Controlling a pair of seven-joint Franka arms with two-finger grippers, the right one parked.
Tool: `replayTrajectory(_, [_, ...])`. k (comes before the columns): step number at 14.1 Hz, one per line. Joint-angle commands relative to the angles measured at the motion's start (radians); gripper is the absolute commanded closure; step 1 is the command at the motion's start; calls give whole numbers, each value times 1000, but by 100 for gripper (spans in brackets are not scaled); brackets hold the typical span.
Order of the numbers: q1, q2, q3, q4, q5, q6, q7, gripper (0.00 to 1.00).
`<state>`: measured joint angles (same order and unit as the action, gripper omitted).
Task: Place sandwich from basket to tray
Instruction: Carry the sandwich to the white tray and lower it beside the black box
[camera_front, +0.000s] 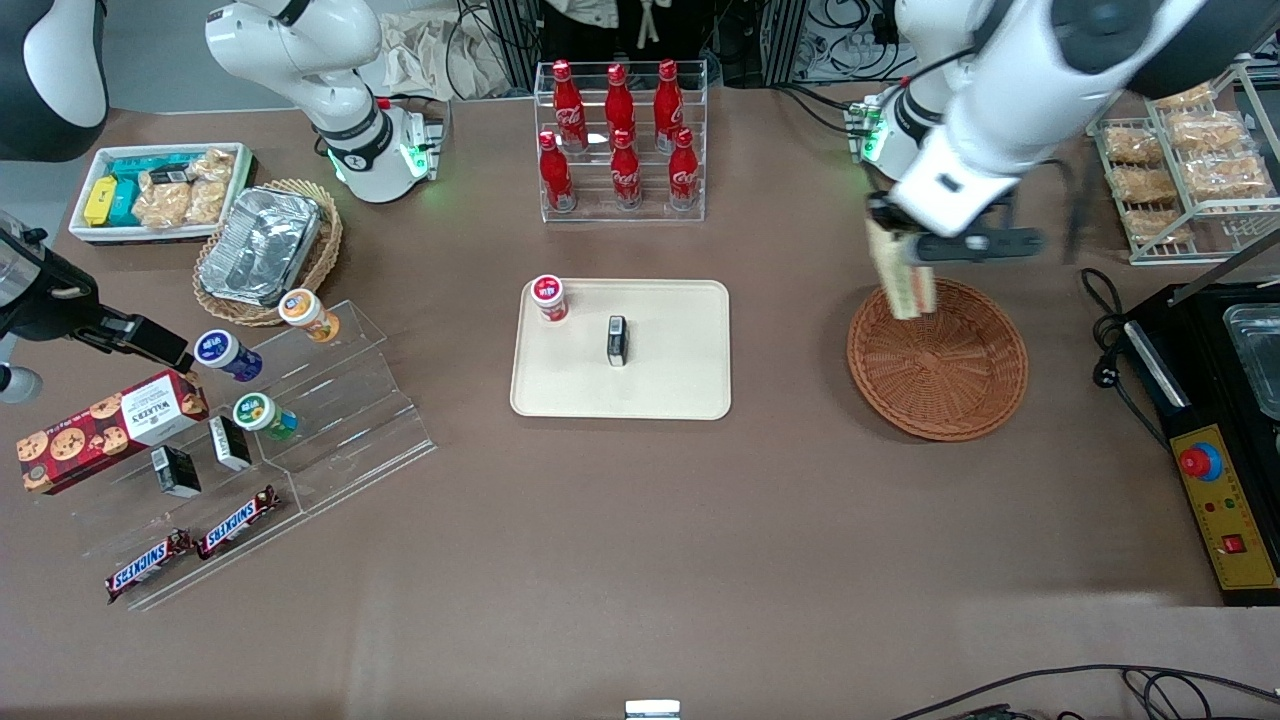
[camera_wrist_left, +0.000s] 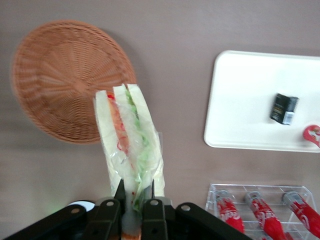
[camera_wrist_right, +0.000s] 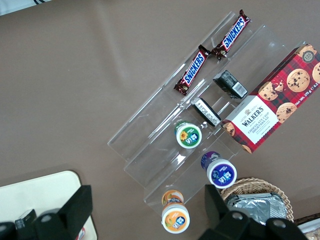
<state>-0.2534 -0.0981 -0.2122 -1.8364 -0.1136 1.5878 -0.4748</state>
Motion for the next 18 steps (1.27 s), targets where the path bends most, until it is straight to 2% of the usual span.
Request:
replayTrajectory(1, [-111, 76, 10, -1, -15, 75, -115, 100])
replayTrajectory(6, [-303, 260, 14, -20, 41, 361, -370, 100])
replayTrajectory(10, [-354, 380, 14, -20, 52, 489, -398, 100])
replayTrajectory(12, [-356, 429, 13, -43, 89, 570, -395, 100])
replayTrajectory(16, [-418, 455, 23, -150, 109, 733, -412, 100])
replayTrajectory(18, [-420, 477, 27, -152, 141, 745, -423, 100])
